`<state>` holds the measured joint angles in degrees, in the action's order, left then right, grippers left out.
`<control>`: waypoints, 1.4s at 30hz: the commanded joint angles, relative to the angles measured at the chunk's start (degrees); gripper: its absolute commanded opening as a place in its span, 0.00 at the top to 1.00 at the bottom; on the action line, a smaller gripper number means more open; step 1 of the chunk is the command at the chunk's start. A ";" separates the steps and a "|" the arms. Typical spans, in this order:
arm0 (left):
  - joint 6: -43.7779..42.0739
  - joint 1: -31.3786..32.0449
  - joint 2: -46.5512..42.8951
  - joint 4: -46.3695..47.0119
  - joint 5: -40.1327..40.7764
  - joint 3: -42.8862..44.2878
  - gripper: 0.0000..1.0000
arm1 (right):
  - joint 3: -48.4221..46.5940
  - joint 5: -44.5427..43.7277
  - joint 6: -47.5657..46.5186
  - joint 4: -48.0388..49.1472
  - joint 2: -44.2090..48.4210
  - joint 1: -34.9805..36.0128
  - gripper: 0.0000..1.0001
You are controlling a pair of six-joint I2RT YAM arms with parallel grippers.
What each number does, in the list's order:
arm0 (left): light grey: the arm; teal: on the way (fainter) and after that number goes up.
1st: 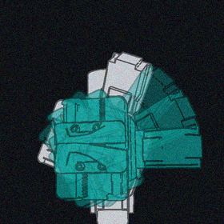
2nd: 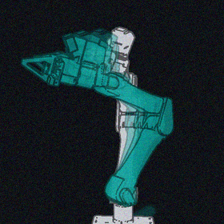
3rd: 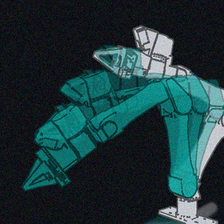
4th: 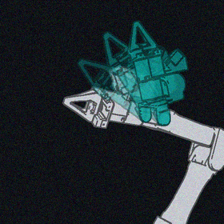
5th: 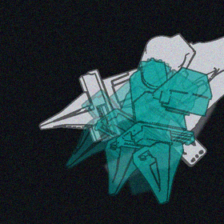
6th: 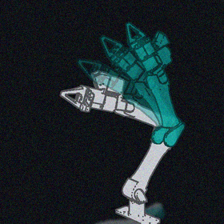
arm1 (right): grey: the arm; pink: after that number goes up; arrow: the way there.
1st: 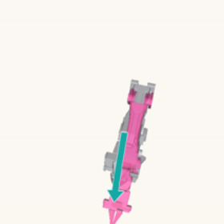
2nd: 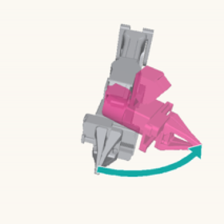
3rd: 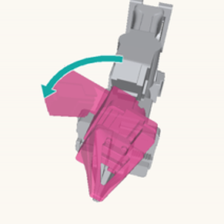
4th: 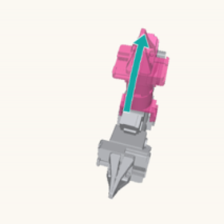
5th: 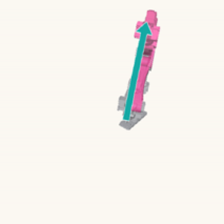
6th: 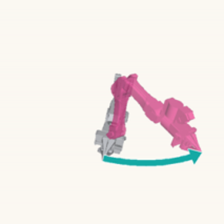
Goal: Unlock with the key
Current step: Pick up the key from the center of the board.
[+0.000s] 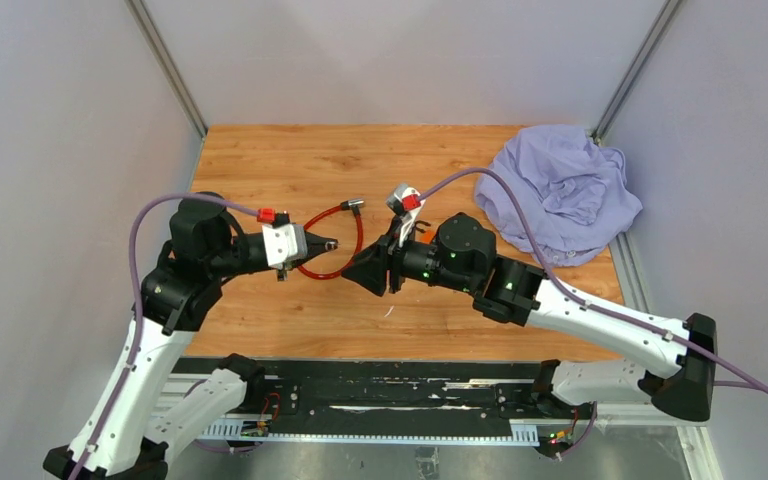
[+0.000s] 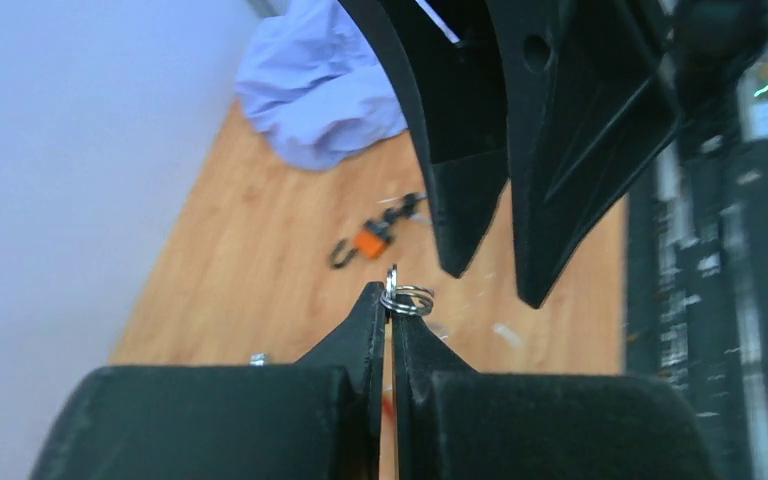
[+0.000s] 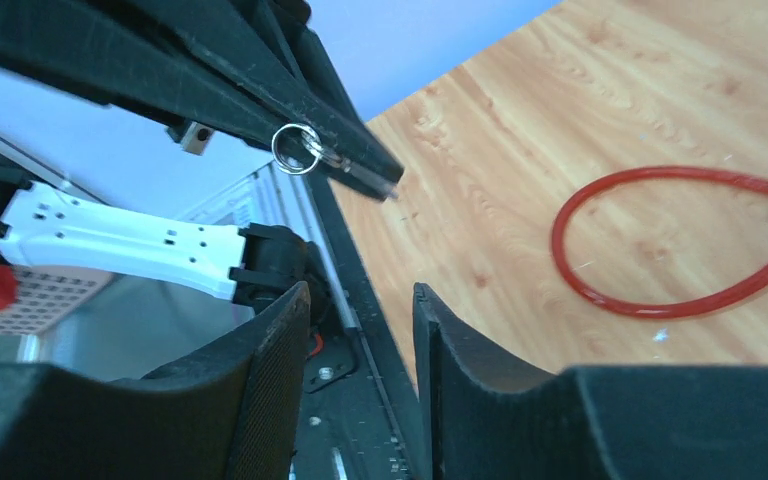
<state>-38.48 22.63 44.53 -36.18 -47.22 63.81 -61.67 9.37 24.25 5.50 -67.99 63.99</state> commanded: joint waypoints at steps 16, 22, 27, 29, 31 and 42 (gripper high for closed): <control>29.03 0.03 0.93 4.45 -11.35 -1.57 1.00 | -3.13 4.72 -8.74 -7.95 6.50 -2.74 0.53; -8.57 0.00 0.23 -7.36 0.89 4.73 1.00 | -5.03 9.00 -0.95 -7.33 4.42 -6.25 0.48; -51.03 0.12 -5.41 -7.22 9.46 -0.65 1.00 | -4.51 12.67 9.31 -3.13 2.07 -9.38 0.47; -64.35 0.06 -8.28 -5.67 10.14 -4.61 1.00 | -3.64 14.78 13.74 0.61 0.66 -9.75 0.47; -73.99 0.06 -11.12 -1.98 9.80 -9.22 1.00 | -2.56 16.99 17.85 5.38 -0.86 -9.75 0.47; -86.30 0.12 -17.62 16.82 7.12 -21.76 1.00 | 0.77 20.38 33.88 20.76 -8.15 -9.74 0.53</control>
<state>-115.18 22.63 27.88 -28.95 -39.35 43.16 -61.89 27.92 51.62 18.90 -75.31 54.70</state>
